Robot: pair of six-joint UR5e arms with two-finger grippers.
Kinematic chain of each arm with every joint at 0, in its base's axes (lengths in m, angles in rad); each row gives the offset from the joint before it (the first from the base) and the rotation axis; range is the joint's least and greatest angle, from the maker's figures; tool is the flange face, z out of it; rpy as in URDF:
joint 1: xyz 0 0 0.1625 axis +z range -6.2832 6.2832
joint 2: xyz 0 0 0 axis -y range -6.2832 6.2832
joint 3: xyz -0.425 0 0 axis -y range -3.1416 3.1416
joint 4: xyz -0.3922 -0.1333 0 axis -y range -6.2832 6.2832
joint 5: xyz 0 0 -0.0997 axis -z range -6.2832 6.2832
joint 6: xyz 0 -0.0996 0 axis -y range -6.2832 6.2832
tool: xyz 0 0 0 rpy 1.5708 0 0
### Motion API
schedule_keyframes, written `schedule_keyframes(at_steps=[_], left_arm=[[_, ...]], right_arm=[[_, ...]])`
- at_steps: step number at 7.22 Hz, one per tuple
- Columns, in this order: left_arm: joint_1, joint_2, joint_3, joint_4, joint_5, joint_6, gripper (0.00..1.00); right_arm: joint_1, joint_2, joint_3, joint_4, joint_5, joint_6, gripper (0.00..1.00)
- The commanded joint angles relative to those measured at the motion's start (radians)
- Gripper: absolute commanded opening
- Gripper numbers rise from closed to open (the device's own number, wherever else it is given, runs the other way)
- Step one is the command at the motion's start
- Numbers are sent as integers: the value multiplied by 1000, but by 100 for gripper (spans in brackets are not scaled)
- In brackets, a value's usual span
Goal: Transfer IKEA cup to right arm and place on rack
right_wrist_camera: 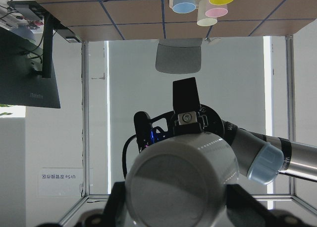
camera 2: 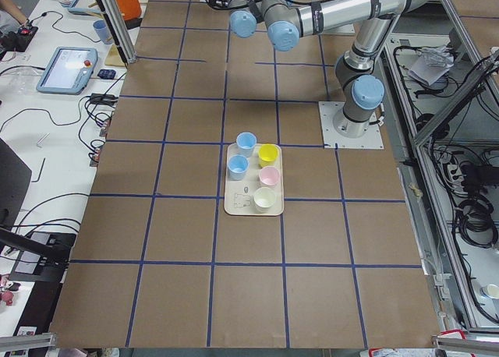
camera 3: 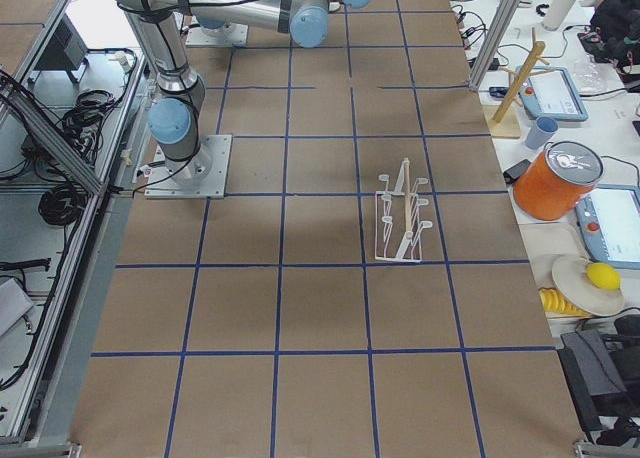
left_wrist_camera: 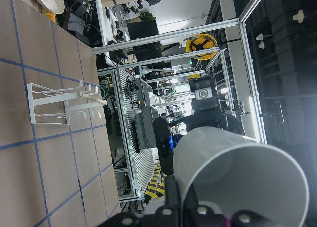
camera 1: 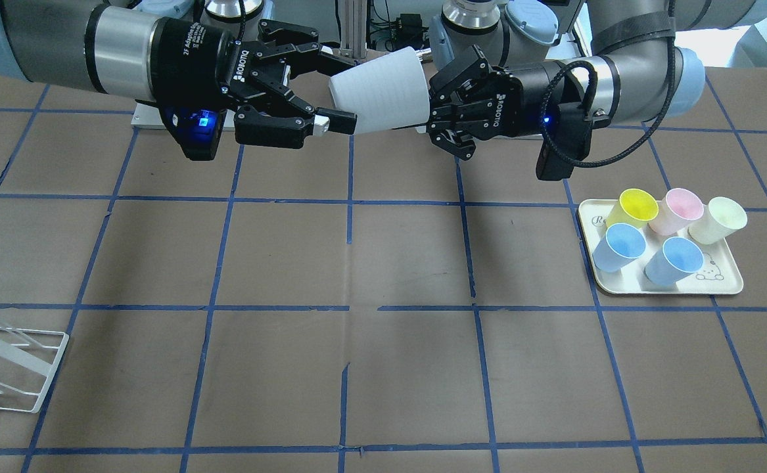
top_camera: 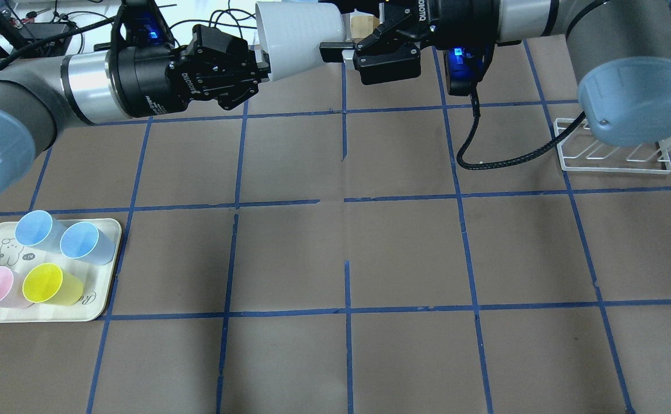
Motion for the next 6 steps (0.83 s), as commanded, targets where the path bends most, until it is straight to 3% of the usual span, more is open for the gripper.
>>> schedule_keyframes(at_steps=[1, 6], left_arm=[[0, 0, 0, 0, -2, -3, 99], [0, 2, 2, -1, 1, -18, 100]], right_arm=[[0, 2, -2, -8, 1, 5, 0], [-17, 5, 3, -8, -15, 3, 0]])
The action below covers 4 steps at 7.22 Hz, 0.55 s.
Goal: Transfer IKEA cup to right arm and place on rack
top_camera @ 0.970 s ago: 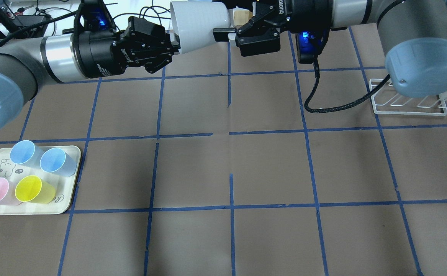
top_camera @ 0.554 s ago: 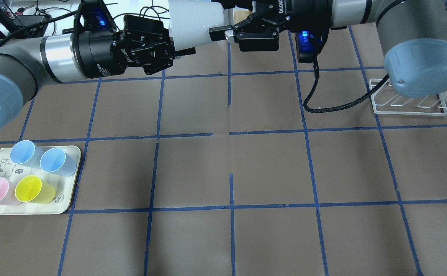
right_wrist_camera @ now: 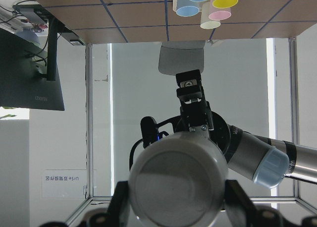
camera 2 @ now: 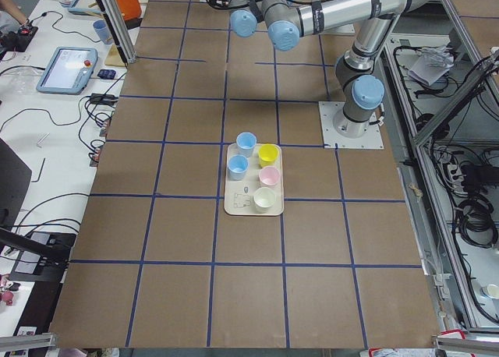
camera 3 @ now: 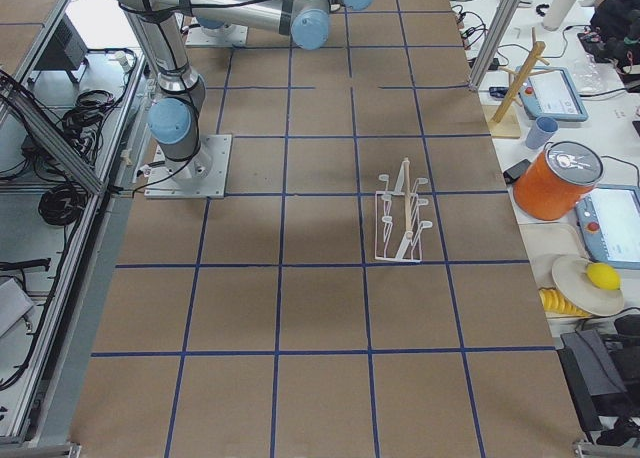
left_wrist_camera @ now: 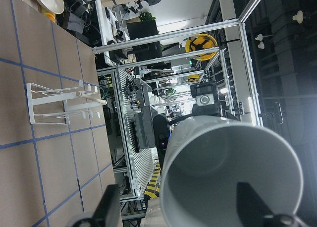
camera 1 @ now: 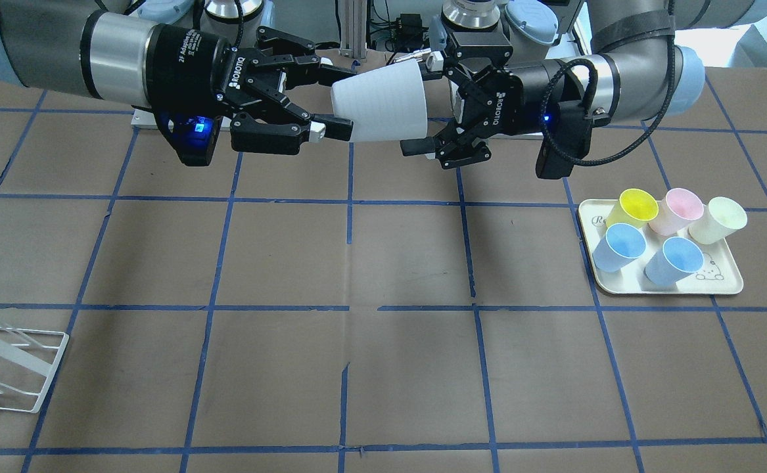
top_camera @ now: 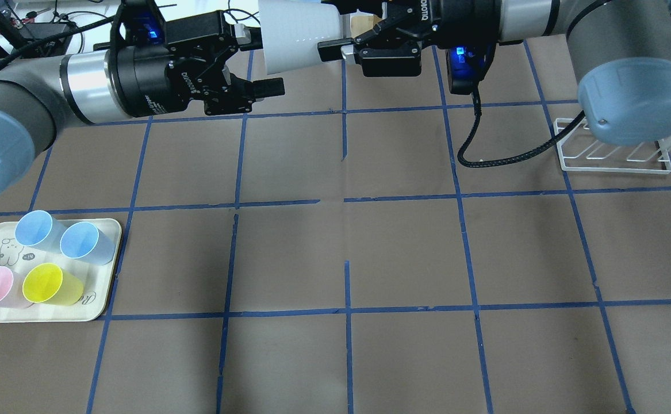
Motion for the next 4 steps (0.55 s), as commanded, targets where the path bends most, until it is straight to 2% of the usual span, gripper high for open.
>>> schedule_keyframes(at_steps=[1, 4], left_arm=[[0, 0, 1, -1, 6, -26, 100], [11, -1, 17, -1, 10, -61, 100]], right_arm=[[-7, -1, -1, 0, -8, 8, 0], [-81, -53, 1, 6, -14, 47, 0]])
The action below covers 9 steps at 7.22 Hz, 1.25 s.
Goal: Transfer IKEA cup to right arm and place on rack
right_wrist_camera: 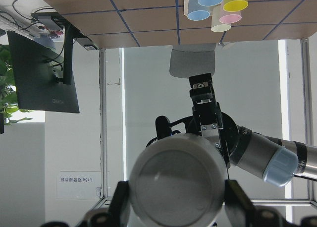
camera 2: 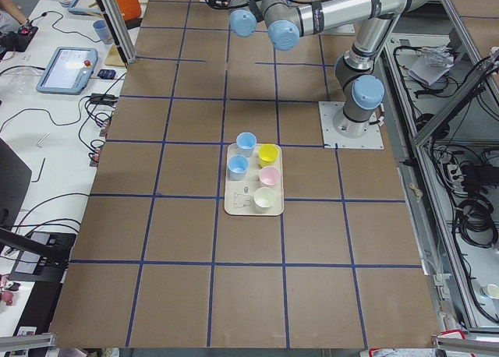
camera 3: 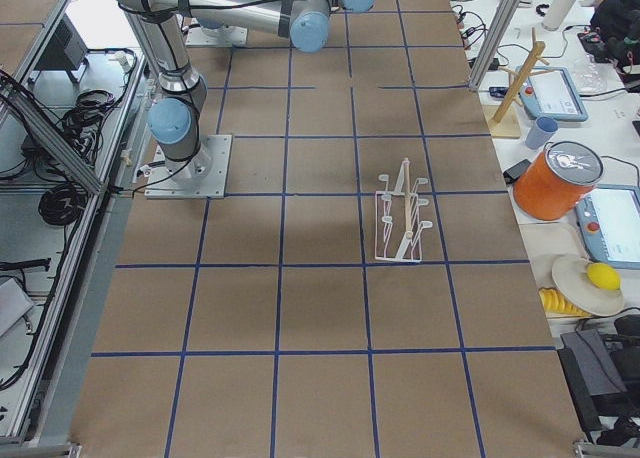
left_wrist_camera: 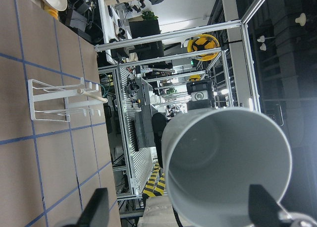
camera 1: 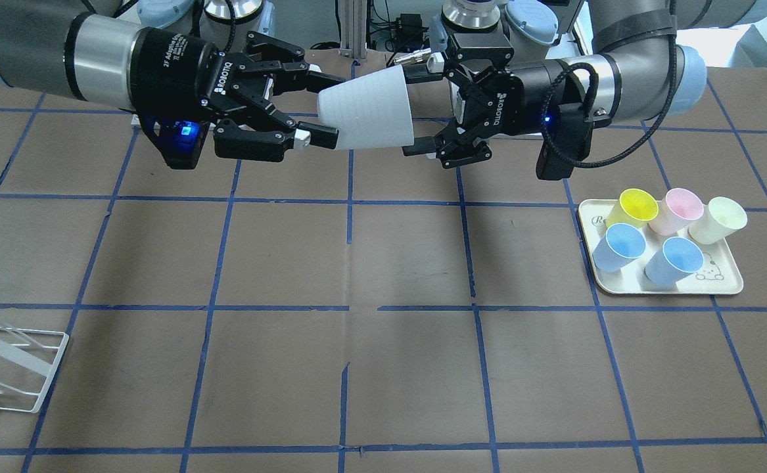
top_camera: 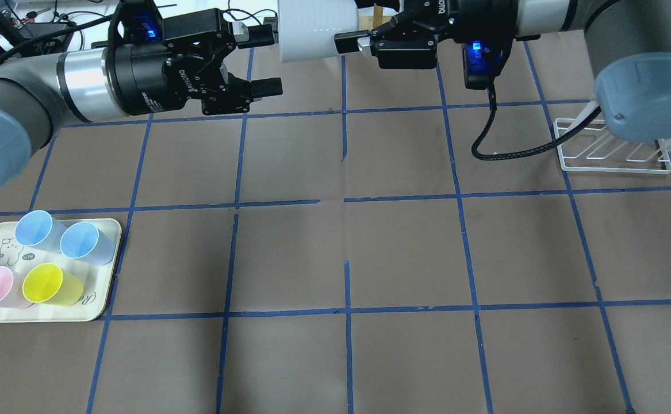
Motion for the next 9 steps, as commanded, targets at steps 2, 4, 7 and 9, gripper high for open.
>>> schedule_keyframes(at_steps=[2, 4, 7, 9], left_arm=[[6, 1, 7, 0, 5, -21, 100], [14, -1, 9, 3, 78, -18, 100], [15, -12, 76, 46, 438, -78, 100], [20, -42, 134, 134, 833, -169, 100]], right_arm=[[-79, -50, 1, 3, -58, 24, 0], [-123, -88, 1, -34, -179, -25, 0], [-163, -90, -5, -54, -328, -322, 0], [-163, -90, -13, 10, -536, -694, 0]])
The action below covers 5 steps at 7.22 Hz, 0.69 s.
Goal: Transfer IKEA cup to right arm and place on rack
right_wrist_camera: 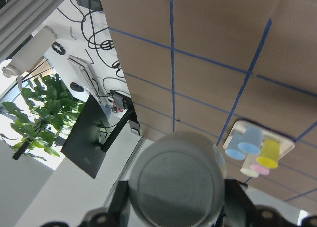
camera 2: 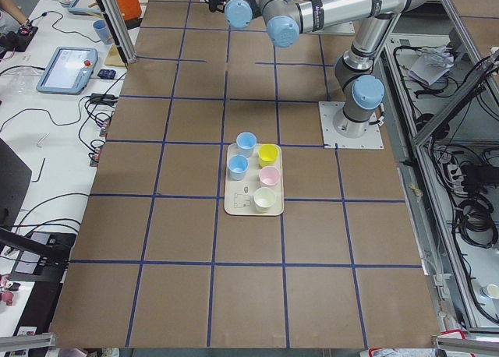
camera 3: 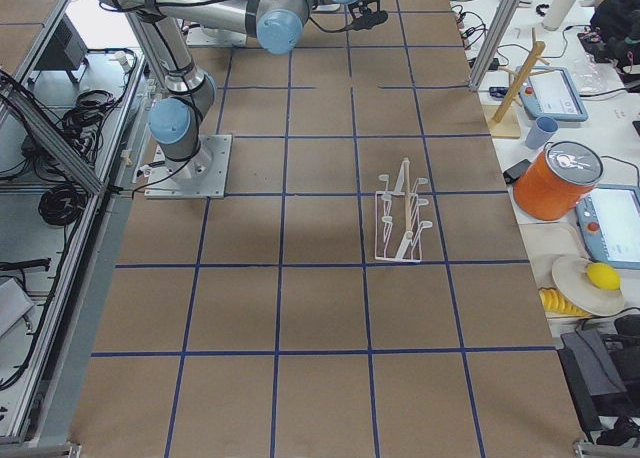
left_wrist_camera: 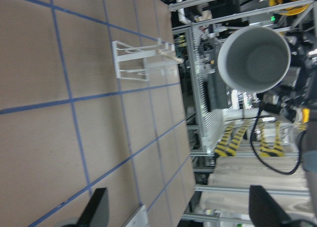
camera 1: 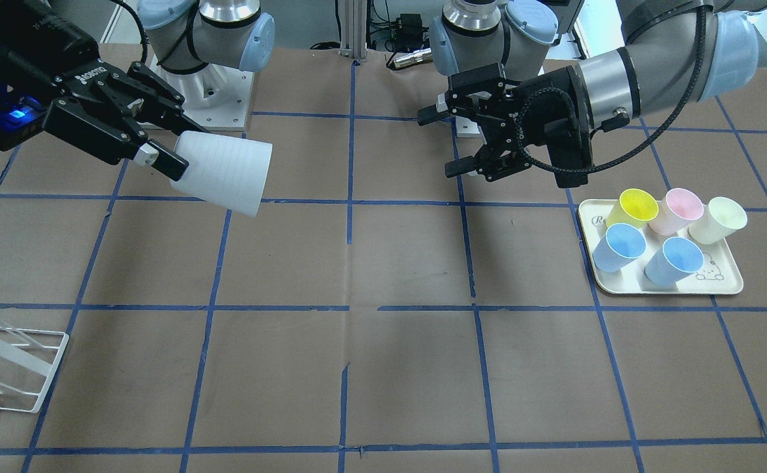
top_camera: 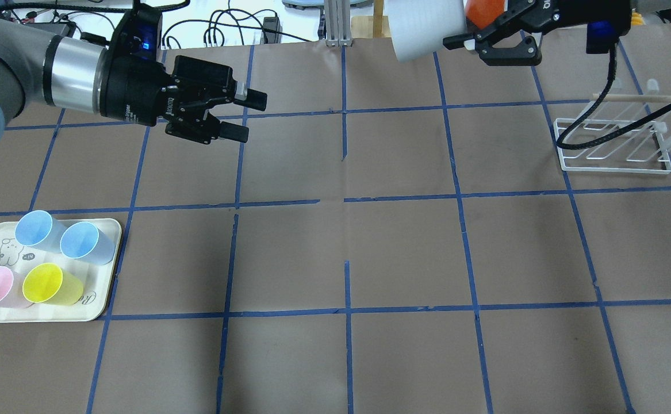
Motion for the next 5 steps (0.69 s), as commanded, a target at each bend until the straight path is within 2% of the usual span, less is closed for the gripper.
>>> schedule_keyframes(at_steps=[1, 2, 3, 4, 5], left_arm=[[-4, -30, 33, 148, 335, -111, 100], [-15, -39, 32, 228, 444, -141, 100], [-53, -36, 36, 230, 634, -141, 100], [-94, -27, 43, 230, 762, -143, 100], [-117, -41, 88, 244, 819, -147, 100]], right_arm=[[-2, 9, -29, 92, -239, -418, 0], [-2, 32, -76, 149, -419, -654, 0], [-2, 81, -148, 189, -602, -843, 0], [0, 125, -230, 203, -744, -951, 0], [0, 173, -292, 203, -827, -995, 0]])
